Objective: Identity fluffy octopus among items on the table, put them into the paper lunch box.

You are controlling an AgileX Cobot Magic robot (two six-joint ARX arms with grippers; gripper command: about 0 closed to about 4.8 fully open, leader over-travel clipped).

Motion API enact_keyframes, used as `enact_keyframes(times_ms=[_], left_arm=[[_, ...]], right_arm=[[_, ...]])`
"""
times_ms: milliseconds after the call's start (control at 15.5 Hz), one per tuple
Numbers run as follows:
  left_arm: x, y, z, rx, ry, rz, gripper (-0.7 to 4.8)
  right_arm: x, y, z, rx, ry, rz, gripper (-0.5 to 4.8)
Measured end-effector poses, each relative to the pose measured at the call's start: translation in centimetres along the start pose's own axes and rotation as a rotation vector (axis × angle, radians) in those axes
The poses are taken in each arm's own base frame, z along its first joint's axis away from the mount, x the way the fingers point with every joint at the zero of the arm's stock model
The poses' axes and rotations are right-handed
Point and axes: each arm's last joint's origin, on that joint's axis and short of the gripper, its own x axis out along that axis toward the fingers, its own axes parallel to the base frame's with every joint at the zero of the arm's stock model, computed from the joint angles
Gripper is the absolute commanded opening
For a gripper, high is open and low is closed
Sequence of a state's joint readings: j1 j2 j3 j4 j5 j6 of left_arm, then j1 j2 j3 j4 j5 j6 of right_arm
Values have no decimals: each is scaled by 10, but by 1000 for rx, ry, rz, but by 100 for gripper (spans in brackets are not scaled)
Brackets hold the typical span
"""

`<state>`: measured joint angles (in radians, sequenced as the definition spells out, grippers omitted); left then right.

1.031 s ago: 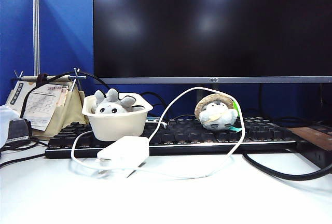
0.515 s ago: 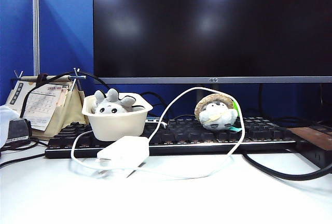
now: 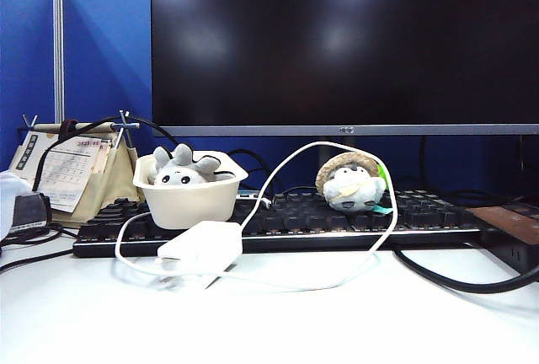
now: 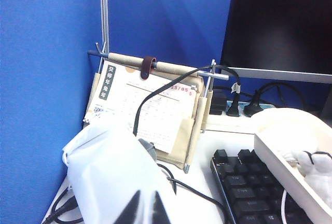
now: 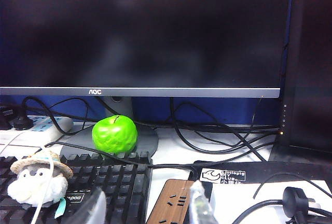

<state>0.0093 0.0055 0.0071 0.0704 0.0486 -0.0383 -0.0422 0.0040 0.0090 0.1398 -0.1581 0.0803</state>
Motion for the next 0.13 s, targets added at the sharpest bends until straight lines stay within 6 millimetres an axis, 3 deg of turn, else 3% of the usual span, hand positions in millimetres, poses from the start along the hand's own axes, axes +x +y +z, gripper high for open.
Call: enact_keyframes(times_ms=[129], left_arm=[[0,0,0,0,0,0,30]], right_arm=[[0,0,0,0,0,0,212]])
